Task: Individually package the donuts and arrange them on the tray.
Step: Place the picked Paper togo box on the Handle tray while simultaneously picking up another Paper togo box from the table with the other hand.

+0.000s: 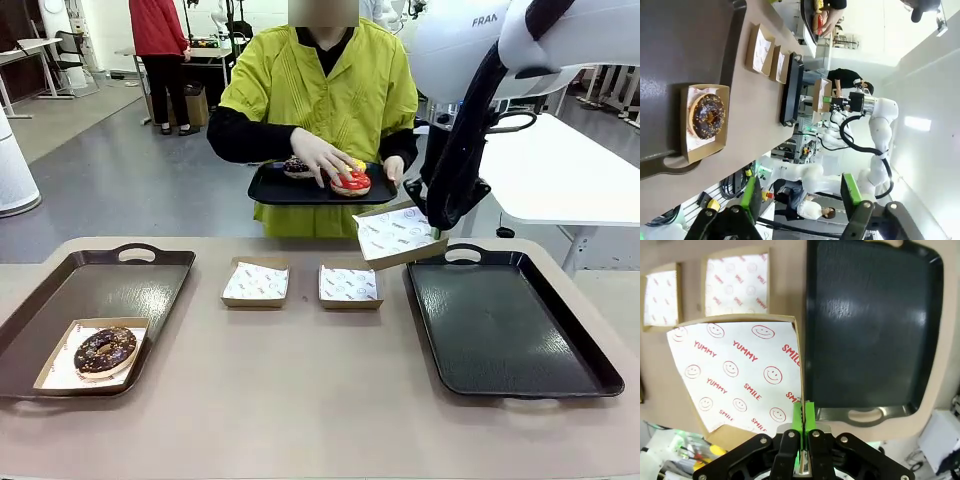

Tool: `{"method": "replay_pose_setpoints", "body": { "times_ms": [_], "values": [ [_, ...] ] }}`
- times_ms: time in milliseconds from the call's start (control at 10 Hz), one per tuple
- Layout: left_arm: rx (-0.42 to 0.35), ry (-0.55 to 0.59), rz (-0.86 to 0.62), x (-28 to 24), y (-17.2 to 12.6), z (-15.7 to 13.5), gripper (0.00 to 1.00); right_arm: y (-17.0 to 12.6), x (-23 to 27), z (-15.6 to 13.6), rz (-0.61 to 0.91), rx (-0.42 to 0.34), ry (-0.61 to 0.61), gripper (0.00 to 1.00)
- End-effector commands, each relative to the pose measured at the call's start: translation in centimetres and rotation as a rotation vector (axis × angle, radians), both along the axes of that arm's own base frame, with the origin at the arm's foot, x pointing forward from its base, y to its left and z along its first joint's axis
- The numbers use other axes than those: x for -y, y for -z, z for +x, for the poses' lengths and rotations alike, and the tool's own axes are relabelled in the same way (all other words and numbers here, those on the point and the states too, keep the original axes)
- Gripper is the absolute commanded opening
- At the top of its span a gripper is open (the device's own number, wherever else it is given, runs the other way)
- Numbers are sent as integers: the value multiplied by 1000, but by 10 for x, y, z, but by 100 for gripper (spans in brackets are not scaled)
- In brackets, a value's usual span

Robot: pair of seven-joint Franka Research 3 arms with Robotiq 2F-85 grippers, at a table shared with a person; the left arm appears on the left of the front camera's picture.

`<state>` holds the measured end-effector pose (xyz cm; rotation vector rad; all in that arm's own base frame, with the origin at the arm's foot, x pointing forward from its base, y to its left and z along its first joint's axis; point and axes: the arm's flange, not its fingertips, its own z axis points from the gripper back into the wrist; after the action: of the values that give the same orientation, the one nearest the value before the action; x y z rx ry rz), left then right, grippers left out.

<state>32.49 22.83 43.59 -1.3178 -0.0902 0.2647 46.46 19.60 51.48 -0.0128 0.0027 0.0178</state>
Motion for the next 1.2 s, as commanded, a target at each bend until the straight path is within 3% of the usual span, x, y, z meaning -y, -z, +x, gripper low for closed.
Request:
{"method": "replay_pose_setpoints", "body": {
  "times_ms": [0, 100, 1100],
  "values": [
    [45, 10, 82, -4, -2, -5, 83, 5, 10, 12, -21, 10, -13, 0],
    [0, 0, 0, 0, 0, 0, 83, 0, 0, 0, 0, 0, 0, 0],
    [0, 0, 0, 0, 0, 0, 83, 0, 0, 0, 0, 0, 0, 0]
  ]
}}
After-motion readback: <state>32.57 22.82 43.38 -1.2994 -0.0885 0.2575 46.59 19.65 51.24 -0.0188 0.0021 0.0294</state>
